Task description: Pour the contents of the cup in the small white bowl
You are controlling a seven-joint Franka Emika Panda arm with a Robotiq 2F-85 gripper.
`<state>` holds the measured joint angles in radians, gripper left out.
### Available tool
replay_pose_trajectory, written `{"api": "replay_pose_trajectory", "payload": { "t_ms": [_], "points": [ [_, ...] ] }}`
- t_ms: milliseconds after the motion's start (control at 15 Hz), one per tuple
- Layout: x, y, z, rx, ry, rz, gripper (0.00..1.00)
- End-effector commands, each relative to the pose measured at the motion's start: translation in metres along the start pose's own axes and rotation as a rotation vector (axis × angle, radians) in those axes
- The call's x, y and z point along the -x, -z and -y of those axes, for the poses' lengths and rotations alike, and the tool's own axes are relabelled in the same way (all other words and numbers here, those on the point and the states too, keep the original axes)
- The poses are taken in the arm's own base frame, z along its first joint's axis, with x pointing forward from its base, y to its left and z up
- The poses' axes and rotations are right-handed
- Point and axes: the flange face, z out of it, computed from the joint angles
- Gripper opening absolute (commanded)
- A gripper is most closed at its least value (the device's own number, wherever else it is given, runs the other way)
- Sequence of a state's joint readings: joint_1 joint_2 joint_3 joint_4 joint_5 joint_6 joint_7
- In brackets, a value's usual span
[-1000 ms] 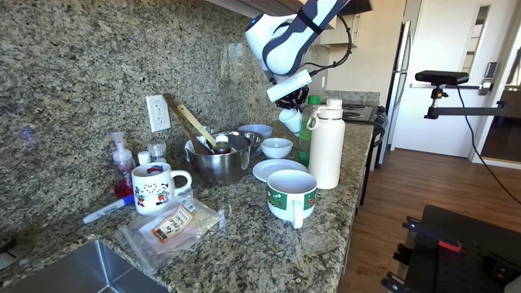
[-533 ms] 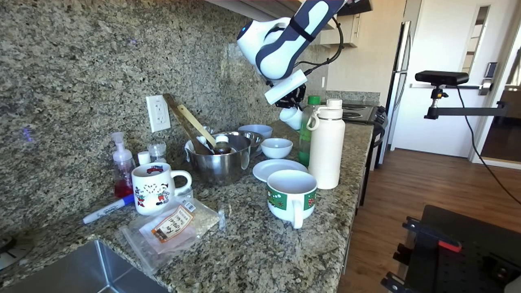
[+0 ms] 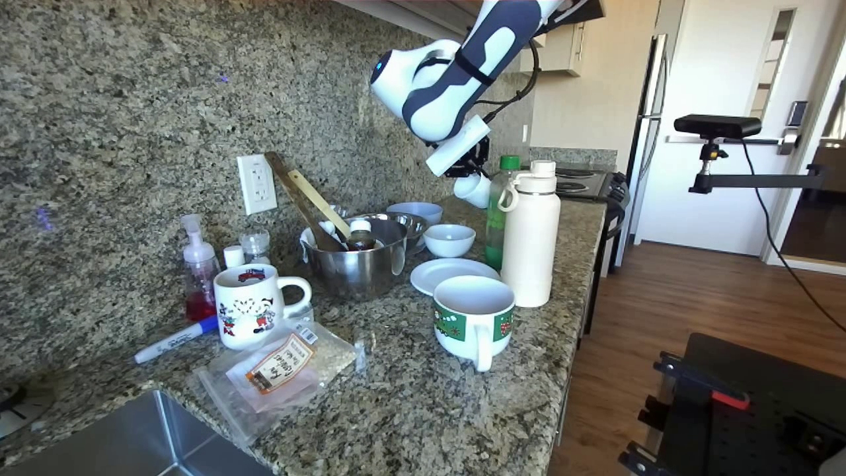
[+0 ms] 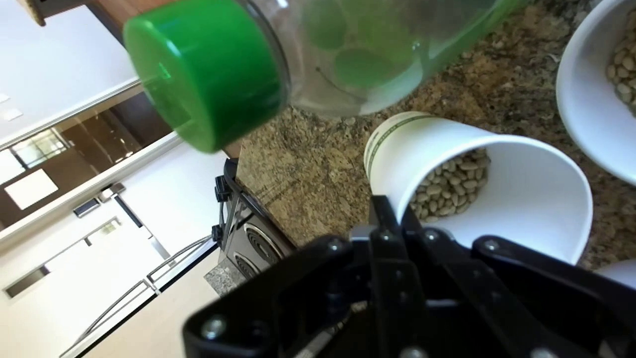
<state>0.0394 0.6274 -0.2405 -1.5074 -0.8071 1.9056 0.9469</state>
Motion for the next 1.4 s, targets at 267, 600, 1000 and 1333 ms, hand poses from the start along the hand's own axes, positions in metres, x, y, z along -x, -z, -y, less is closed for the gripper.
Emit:
{"api": "replay_pose_trajectory", "payload": {
  "t_ms": [267, 600, 1000, 1333],
  "points": [
    [-0.012, 0.007, 0.018, 0.118, 0.117, -0.043, 0.01],
    [-0.013, 0.015, 0.028, 0.174, 0.176, -0.085, 0.01],
    [-0.012, 0.018, 0.034, 0.255, 0.23, -0.121, 0.01],
    [-0.006, 0.016, 0.039, 0.325, 0.268, -0.146, 0.01]
  ]
}}
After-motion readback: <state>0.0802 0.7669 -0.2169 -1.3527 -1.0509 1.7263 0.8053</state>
